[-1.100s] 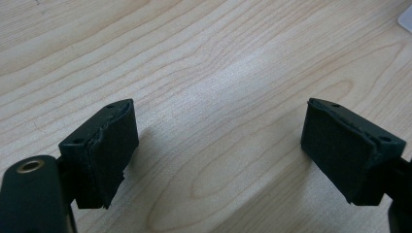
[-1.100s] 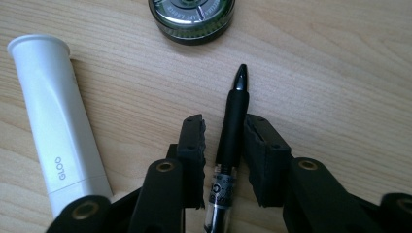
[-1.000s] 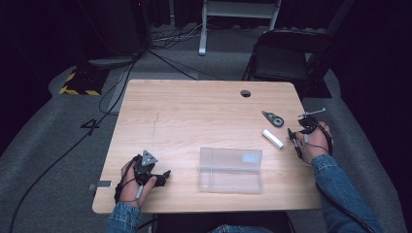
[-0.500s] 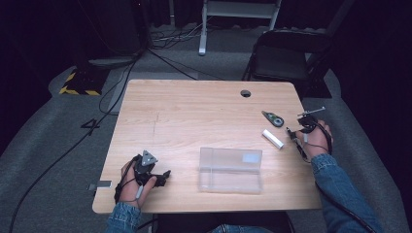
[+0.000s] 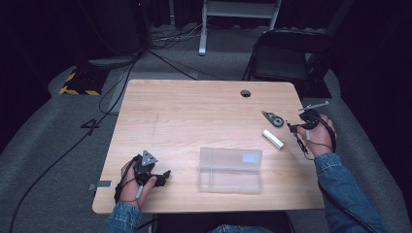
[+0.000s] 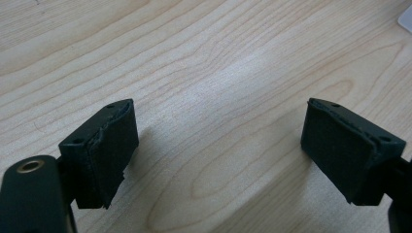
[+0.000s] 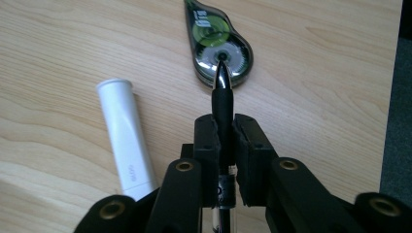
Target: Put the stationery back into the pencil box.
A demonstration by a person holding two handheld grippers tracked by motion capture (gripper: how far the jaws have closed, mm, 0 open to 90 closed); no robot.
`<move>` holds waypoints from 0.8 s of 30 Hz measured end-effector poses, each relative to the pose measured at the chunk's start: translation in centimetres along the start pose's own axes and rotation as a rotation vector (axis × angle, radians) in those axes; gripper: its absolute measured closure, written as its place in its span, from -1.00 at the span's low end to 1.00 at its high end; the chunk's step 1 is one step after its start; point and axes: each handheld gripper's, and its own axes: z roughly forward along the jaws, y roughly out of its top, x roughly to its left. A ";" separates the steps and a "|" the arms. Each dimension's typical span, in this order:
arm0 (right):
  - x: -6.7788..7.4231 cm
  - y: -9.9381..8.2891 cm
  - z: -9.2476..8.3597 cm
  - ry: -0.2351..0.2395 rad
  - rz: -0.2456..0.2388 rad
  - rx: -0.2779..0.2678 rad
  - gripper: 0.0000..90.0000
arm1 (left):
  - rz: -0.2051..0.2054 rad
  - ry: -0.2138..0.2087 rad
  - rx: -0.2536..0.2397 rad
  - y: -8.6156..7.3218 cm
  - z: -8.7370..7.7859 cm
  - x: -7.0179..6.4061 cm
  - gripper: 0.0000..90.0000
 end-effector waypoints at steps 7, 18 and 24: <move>1.6 0.8 -1.5 0.009 -0.044 -0.041 0.79 | -0.003 -0.002 0.002 0.0 0.0 0.0 -0.69; 5.8 1.6 -4.0 0.075 -0.152 -0.109 0.79 | -0.001 -0.001 0.000 0.0 0.0 0.0 -0.69; 8.4 1.6 -5.1 0.143 -0.203 -0.155 0.79 | -0.005 -0.003 0.002 0.0 0.0 0.0 -0.69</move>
